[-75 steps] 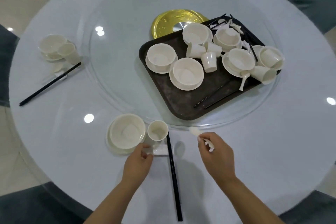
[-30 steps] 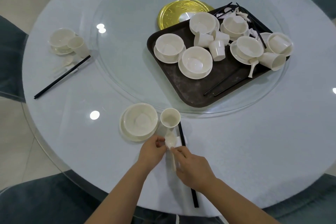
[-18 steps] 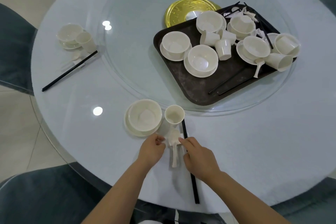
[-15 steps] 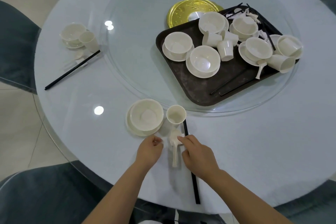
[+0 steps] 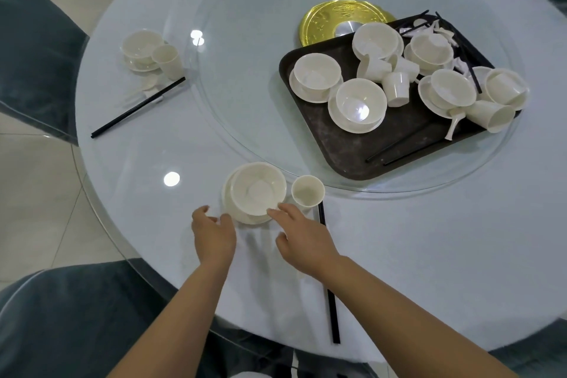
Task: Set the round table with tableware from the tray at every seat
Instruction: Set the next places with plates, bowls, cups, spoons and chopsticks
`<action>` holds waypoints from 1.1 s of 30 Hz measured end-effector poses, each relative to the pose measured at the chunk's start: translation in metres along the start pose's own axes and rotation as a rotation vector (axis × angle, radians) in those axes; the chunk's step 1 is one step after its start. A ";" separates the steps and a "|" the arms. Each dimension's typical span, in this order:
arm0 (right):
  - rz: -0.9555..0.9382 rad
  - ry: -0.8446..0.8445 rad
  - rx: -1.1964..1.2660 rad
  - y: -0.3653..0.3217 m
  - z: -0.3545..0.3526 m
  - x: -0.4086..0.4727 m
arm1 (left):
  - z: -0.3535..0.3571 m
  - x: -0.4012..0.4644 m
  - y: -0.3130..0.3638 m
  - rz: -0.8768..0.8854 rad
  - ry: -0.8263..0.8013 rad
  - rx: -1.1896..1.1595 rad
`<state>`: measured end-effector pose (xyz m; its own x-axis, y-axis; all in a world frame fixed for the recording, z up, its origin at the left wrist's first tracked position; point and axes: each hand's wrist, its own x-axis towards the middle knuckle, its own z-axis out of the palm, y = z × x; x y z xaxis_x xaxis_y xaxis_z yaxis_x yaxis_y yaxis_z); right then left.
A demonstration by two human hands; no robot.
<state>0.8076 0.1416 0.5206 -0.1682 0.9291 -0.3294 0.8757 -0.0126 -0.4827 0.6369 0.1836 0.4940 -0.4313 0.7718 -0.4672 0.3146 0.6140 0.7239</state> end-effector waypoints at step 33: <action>-0.089 -0.039 -0.057 -0.024 0.003 0.010 | -0.004 -0.001 -0.015 0.285 -0.274 0.371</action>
<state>0.7833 0.1502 0.5264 -0.2629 0.9106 -0.3188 0.8805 0.0914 -0.4652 0.6289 0.1733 0.4860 -0.0650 0.9008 -0.4294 0.6860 0.3528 0.6363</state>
